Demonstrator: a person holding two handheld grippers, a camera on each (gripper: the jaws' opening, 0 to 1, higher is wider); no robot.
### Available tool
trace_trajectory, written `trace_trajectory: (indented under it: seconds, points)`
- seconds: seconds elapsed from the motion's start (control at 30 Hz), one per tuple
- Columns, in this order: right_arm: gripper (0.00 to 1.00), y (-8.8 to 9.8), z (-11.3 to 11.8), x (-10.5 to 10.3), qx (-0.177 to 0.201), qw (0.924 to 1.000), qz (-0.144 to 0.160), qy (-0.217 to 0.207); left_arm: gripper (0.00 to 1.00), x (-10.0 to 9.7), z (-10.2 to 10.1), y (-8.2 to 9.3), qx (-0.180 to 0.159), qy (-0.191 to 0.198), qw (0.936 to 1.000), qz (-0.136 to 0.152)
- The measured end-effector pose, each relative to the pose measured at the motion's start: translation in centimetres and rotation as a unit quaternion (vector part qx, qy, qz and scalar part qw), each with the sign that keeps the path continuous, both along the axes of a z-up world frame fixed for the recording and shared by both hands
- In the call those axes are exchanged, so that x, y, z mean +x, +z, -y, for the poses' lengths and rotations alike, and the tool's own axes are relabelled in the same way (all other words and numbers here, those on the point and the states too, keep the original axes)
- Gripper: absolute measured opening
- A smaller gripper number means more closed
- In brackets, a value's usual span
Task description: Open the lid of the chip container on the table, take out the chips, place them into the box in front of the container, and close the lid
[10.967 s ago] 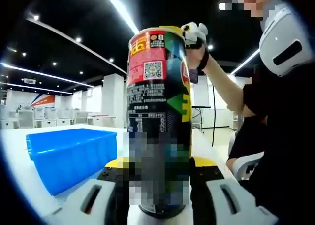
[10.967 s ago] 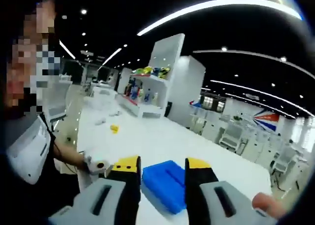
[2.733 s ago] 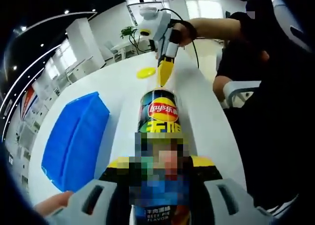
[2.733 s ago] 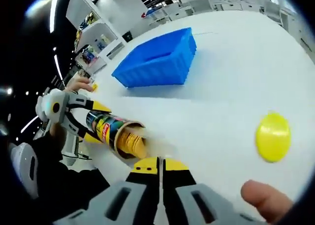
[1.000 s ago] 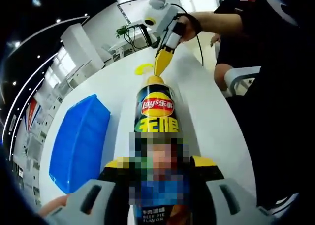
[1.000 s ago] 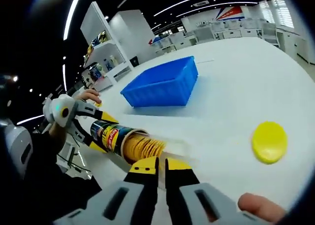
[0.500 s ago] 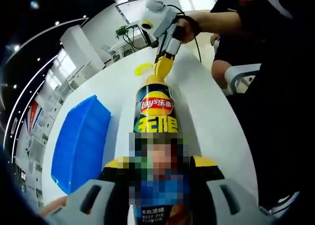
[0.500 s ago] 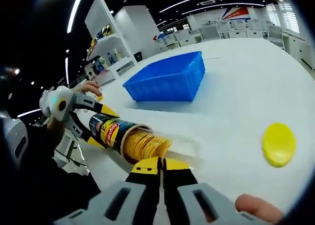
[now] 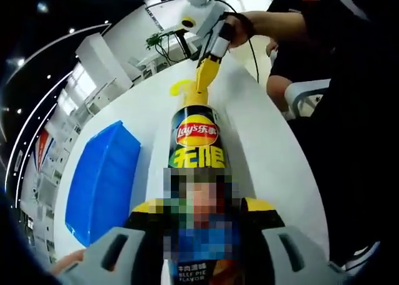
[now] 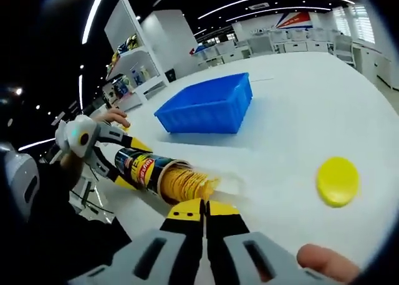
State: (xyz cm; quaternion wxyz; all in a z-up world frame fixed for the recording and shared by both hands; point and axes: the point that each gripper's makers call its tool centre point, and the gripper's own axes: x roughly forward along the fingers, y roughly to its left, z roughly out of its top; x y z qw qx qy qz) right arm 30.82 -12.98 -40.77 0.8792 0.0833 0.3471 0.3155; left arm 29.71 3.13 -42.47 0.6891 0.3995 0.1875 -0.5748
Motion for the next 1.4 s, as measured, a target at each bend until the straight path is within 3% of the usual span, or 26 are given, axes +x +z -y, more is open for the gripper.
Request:
trace_trajectory:
  seconds: [0.4, 0.87, 1.13, 1.4]
  points:
    - [0.01, 2.7, 0.6, -1.1, -0.013, 0.9998, 0.017, 0.003, 0.48, 0.0, 0.0, -0.1, 0.007, -0.001, 0.9999, 0.008]
    - [0.01, 10.1, -0.6, -1.0, -0.038, 0.9948, 0.092, 0.024, 0.49, 0.0, 0.0, -0.3, 0.015, -0.001, 0.9997, 0.019]
    - [0.01, 15.9, -2.0, -0.5, -0.083, 0.9815, 0.166, 0.048, 0.49, 0.0, -0.1, -0.3, 0.018, -0.001, 0.9996, 0.019]
    - [0.01, 19.3, -3.1, 0.0, -0.119, 0.9683, 0.211, 0.061, 0.49, 0.0, -0.1, -0.4, 0.021, 0.001, 0.9995, 0.021]
